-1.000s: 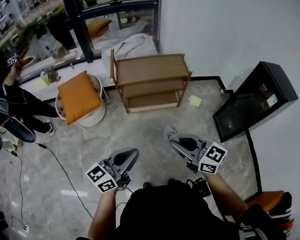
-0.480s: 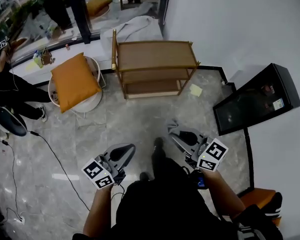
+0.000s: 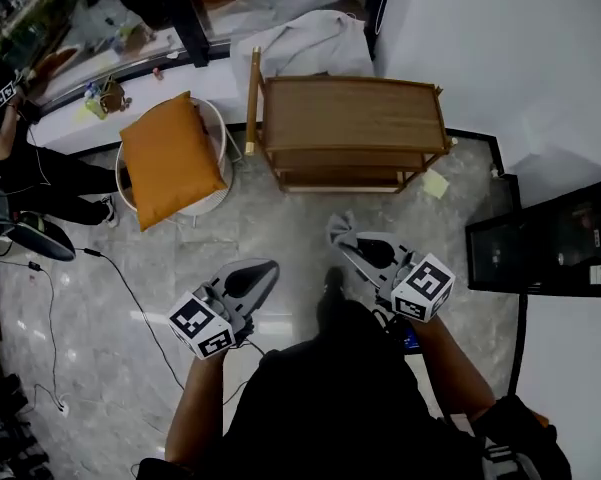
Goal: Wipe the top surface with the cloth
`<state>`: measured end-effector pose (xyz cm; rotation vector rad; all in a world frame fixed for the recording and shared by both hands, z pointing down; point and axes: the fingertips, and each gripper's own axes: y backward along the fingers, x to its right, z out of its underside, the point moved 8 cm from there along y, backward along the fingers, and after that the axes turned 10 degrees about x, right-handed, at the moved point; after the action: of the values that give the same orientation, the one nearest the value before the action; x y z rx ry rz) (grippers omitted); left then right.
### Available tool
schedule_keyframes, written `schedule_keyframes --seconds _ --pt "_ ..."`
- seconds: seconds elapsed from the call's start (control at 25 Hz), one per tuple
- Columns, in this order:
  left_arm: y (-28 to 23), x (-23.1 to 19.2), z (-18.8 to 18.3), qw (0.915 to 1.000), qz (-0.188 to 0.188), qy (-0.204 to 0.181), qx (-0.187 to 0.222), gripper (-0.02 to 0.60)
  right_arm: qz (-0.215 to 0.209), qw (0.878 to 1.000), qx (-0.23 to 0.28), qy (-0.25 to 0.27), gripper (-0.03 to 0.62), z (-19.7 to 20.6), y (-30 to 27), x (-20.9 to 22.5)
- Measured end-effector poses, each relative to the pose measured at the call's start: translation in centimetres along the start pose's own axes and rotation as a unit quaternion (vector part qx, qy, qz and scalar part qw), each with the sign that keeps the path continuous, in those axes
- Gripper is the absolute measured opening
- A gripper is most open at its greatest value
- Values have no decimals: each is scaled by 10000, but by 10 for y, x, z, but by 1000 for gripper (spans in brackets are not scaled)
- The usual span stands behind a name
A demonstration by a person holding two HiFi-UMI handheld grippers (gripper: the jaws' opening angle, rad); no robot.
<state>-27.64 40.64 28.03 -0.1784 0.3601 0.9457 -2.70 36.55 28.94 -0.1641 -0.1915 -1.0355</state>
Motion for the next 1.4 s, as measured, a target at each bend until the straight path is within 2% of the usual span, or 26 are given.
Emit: schedule_keyframes --seconds 0.16,0.28,0.48,0.6,0.8,1.0,1.16,1.4 --pt "-38 -39 -32 9993 -345 -128 25 12 -239 9977 -488 407 38 -10 -34 58" --pt "-61 -68 -53 9985 -491 -200 120 12 -311 9970 -577 401 38 -18 -62 97" --pt "-91 -128 -80 9976 -603 -346 44 12 -79 9987 -499 62 38 -29 -111 154" --pt "-106 -178 -90 9973 -607 -405 -62 12 226 9974 -681 -50 38 -30 -142 188" --pt "-135 -279 -97 9981 -555 -130 -229 12 873 9880 -1272 -82 38 -23 -197 247" --pt "-161 -357 -106 9969 -363 222 -666 12 1116 9814 -1562 6 38 -19 -266 292" --pt "-181 -402 -107 9956 -169 288 -872 12 1097 9775 -1766 366 38 0 -324 331" --pt "-207 -440 -93 9927 -356 284 -1115 12 819 9728 -2063 661 38 39 -377 376"
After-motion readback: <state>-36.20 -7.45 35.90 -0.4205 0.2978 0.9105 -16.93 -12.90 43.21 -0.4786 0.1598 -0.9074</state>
